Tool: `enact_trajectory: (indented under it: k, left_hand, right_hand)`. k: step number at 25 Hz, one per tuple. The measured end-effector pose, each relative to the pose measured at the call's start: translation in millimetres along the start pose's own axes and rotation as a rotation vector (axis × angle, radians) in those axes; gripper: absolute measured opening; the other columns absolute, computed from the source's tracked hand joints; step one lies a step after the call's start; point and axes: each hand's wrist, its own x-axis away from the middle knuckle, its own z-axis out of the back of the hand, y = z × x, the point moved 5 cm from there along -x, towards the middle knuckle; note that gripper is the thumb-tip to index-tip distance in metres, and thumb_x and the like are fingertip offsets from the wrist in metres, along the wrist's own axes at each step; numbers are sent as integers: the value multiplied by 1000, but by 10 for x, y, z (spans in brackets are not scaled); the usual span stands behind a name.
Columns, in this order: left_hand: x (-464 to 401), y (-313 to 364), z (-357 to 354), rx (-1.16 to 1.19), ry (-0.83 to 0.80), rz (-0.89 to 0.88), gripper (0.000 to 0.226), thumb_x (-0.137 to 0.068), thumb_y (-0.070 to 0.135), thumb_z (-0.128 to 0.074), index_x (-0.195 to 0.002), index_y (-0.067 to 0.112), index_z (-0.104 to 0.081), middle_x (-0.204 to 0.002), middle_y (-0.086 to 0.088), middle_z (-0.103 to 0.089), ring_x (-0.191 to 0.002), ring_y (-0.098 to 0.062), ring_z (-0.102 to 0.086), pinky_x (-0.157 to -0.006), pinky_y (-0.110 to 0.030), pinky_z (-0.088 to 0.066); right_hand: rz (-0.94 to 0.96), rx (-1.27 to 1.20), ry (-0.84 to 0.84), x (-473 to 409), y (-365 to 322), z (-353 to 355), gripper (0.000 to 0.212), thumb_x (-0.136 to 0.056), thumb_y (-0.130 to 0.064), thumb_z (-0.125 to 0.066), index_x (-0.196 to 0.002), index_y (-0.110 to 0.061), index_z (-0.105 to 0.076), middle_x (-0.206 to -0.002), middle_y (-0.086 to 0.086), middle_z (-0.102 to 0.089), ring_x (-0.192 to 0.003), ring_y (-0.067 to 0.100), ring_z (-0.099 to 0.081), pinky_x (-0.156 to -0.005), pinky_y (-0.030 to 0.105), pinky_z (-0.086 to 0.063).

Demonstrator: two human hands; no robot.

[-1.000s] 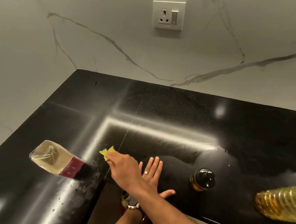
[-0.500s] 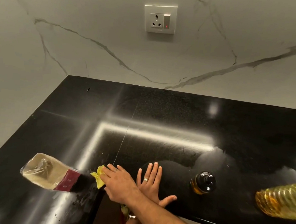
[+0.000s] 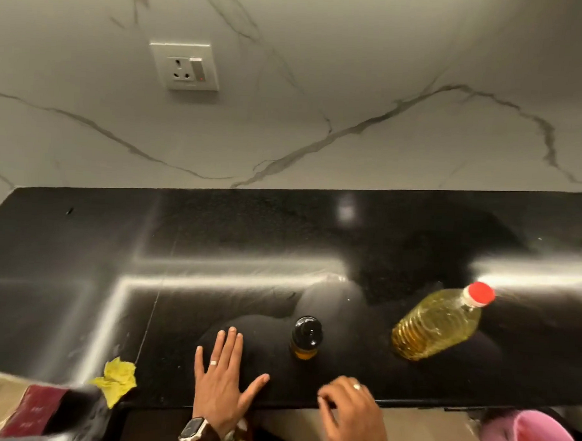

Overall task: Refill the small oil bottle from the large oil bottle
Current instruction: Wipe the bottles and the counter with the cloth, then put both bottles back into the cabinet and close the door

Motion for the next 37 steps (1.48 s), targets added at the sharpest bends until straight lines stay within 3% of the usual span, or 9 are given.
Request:
enact_trajectory:
  k: [4,6,9,13,15,21,27,34,37]
  left_hand:
    - [296,341,-137,-196,-22,-99,99,-90,85,-24,-160,14,-29,-170,1,-20,-157,-12,8,-124,-52,9]
    - [383,436,-169,-221,-81,-37,101,-89,86,-20,-163,18,-9,-171,6,1,-157,-12,20,-124,-51,18]
    - [472,522,-89,-227,-87,30,90,-96,76,-28,-164,27,5,-171,11,17,-156,-9,21,-127,-54,11]
    - [447,873,511,-183,264,14,89,-77,56,-62,-154,14,-47,-164,-3,-40,-154,-12,-23,-118,-58,-30]
    - [426,1087,889,-151,471,-85,85,-71,54,-59,-144,9,-58,-154,-8,-54,-146,-18,-36,-113,-57,-33]
    - [-84,2234,2198,-7,780,-373,93,-77,38,-83,-155,9,-42,-167,-8,-34,-156,-27,-28,-122,-64,-25]
    - [-583,3339,3633,-51,996,-477,100,-82,51,-73,-161,8,-29,-171,-11,-21,-159,-28,-15,-126,-62,-13]
    - [-936,3854,4399,-317,1049,-495,119,-68,49,-87,-161,11,-24,-172,-8,-20,-160,-28,-15,-121,-70,-17]
    - [-1024,3918,4483,-432,1130,-478,107,-70,22,-81,-161,11,-27,-171,-11,-23,-158,-34,-20,-117,-73,-21]
  right_hand:
    - [-220,247,-136,246,687,171,41,-90,-46,-61,-116,-18,-75,-126,1,-67,-114,29,-69,-98,39,-48]
    - [-209,352,-238,282,733,214,62,-98,-56,-43,-132,-12,-71,-143,11,-63,-133,32,-61,-116,42,-28]
    - [-169,313,-254,270,611,312,67,-88,-60,-53,-126,-10,-74,-139,12,-66,-128,31,-64,-113,41,-42]
    - [14,220,-30,-76,185,722,68,-99,-61,-40,-119,-8,-77,-133,12,-70,-131,27,-52,-117,29,-25]
    - [98,136,101,-301,-48,1058,68,-99,-62,-46,-129,-7,-72,-143,12,-63,-138,27,-49,-118,29,-33]
    - [228,-32,427,-1303,-363,2394,77,-98,-51,-59,-158,-12,-35,-171,5,-24,-158,22,-22,-128,42,-23]
    - [177,104,690,-2571,-349,3860,73,-97,-43,-66,-155,-7,-40,-169,13,-27,-156,33,-28,-123,61,-29]
    - [12,169,731,-3302,-313,4744,86,-95,-50,-67,-160,-10,-27,-173,10,-10,-160,31,-12,-124,57,-28]
    - [-24,204,719,-3405,-273,4784,91,-94,-54,-66,-160,-10,-23,-174,11,-3,-160,31,-4,-124,62,-25]
